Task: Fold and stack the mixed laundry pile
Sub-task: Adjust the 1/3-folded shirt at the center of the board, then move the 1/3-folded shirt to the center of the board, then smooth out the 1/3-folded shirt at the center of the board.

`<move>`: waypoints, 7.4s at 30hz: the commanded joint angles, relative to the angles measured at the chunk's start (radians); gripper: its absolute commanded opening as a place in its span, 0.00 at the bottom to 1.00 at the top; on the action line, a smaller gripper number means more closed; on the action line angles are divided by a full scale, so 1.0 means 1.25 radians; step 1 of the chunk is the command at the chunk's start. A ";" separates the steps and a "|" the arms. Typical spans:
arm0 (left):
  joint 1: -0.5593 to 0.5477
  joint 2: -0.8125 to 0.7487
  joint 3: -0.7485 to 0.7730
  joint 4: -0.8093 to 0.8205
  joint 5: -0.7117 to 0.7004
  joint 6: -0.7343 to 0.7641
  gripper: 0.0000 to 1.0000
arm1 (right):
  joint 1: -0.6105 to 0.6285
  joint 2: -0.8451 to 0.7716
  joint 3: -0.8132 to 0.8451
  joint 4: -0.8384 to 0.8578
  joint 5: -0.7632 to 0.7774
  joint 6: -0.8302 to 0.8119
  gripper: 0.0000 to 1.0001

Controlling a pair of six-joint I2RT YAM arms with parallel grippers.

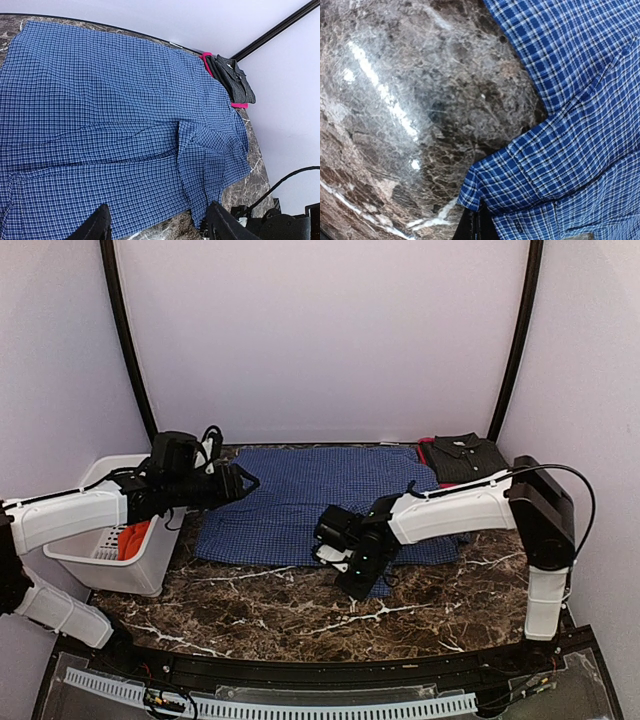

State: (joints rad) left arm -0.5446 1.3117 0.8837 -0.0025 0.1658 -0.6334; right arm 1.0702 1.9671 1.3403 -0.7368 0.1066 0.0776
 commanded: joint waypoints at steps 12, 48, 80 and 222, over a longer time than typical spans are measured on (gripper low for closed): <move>0.016 -0.059 -0.010 -0.042 -0.044 0.018 0.71 | -0.258 -0.280 0.303 -0.046 -0.197 -0.011 0.00; 0.099 -0.048 -0.038 -0.083 -0.046 0.044 0.78 | -0.210 0.335 0.696 0.111 -0.490 0.121 0.00; -0.083 0.445 0.175 -0.306 -0.122 0.143 0.53 | -0.401 -0.024 -0.132 0.247 -0.342 0.135 0.52; 0.178 0.556 0.531 -0.471 -0.196 0.234 0.66 | -0.721 0.195 0.407 0.099 -0.287 -0.016 0.12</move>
State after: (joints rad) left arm -0.3351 2.0106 1.5200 -0.5251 -0.0296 -0.3573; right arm 0.1741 2.2139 1.8126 -0.6292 -0.1558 0.0563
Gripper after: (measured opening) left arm 0.669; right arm 0.024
